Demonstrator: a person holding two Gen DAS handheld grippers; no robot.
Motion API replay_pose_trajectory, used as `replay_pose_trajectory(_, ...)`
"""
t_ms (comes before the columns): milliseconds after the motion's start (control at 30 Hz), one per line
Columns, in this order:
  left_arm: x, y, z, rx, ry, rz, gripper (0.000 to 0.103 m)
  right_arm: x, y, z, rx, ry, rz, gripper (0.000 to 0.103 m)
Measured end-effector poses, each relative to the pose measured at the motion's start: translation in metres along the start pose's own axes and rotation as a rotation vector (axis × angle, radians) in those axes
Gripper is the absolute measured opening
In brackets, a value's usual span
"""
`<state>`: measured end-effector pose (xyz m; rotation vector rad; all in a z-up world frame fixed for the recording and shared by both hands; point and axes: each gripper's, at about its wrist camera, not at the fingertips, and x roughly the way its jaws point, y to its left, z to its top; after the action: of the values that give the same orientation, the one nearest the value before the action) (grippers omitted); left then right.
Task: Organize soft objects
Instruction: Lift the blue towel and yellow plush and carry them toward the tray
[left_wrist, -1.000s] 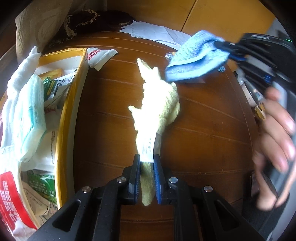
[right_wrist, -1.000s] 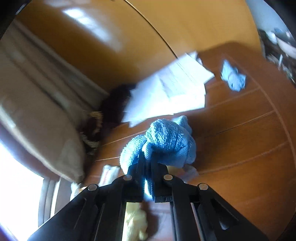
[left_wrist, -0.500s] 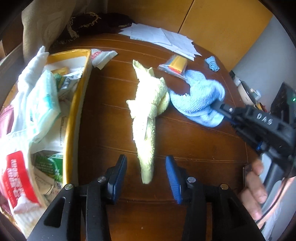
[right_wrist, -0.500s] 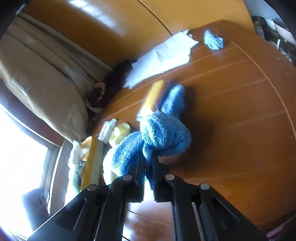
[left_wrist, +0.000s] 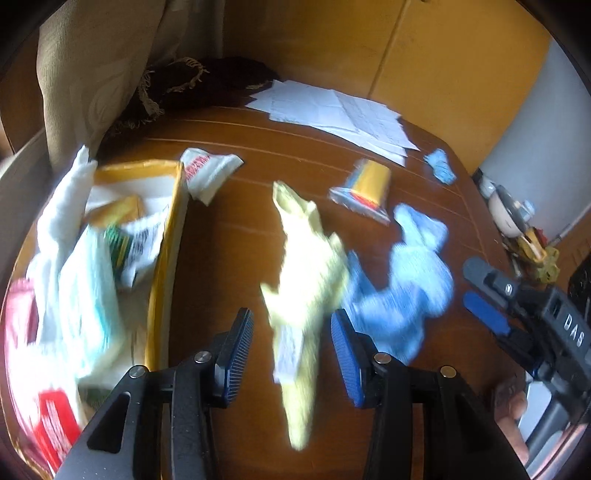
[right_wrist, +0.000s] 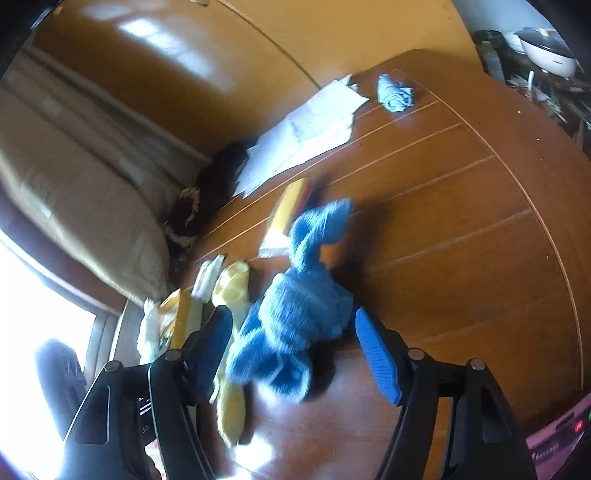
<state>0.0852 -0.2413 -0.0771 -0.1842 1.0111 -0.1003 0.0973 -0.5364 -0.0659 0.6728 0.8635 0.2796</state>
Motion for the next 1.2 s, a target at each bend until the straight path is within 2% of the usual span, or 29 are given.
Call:
replay_pose_trajectory(67,0.008,0.002,0.008,-0.014,0.006,0.006,0.045,0.012,-0.003,0.004,0.012,0.022,-0.017,0.069)
replay_pose_trajectory(167,0.018,0.002,0.012,-0.016,0.020,0.002,0.045,0.029,-0.006,0.001,0.030,0.073,0.036,0.069)
replay_pose_trajectory(233,0.020,0.000,0.012,-0.016,0.018,-0.010,0.045,0.035,-0.004,-0.004,0.007,0.089,0.028,0.069)
replay_pose_trajectory(300,0.023,-0.005,0.011,0.002,0.018,-0.012,0.041,0.039,-0.002,-0.009,-0.012,0.096,0.031,0.068)
replay_pose_trajectory(333,0.024,-0.007,0.010,0.008,0.021,-0.018,0.039,0.041,0.000,-0.010,-0.023,0.093,0.028,0.066)
replay_pose_trajectory(400,0.028,-0.010,0.009,0.016,0.031,-0.024,0.037,0.043,0.001,-0.011,-0.031,0.095,0.012,0.048)
replay_pose_trajectory(467,0.031,-0.010,0.008,0.013,0.026,-0.026,0.037,0.045,-0.001,-0.013,-0.036,0.102,0.024,0.044)
replay_pose_trajectory(567,0.031,-0.008,0.009,0.001,0.026,-0.041,0.032,0.033,0.001,-0.014,-0.048,0.062,0.043,0.041)
replay_pose_trajectory(700,0.022,-0.004,0.007,-0.017,0.013,-0.089,0.027,-0.003,0.013,-0.019,-0.106,-0.044,0.039,0.041)
replay_pose_trajectory(833,-0.020,0.006,-0.002,-0.052,-0.025,-0.193,0.026,-0.043,0.034,-0.024,-0.190,-0.131,0.085,0.041)
replay_pose_trajectory(967,-0.098,0.029,-0.016,-0.062,-0.135,-0.267,0.026,-0.075,0.067,-0.031,-0.283,-0.156,0.188,0.041)
replay_pose_trajectory(1100,-0.152,0.065,-0.026,-0.106,-0.209,-0.249,0.026,-0.082,0.104,-0.041,-0.336,-0.090,0.347,0.041)
replay_pose_trajectory(1200,-0.177,0.094,-0.031,-0.145,-0.264,-0.209,0.026,-0.069,0.129,-0.051,-0.370,-0.031,0.408,0.041)
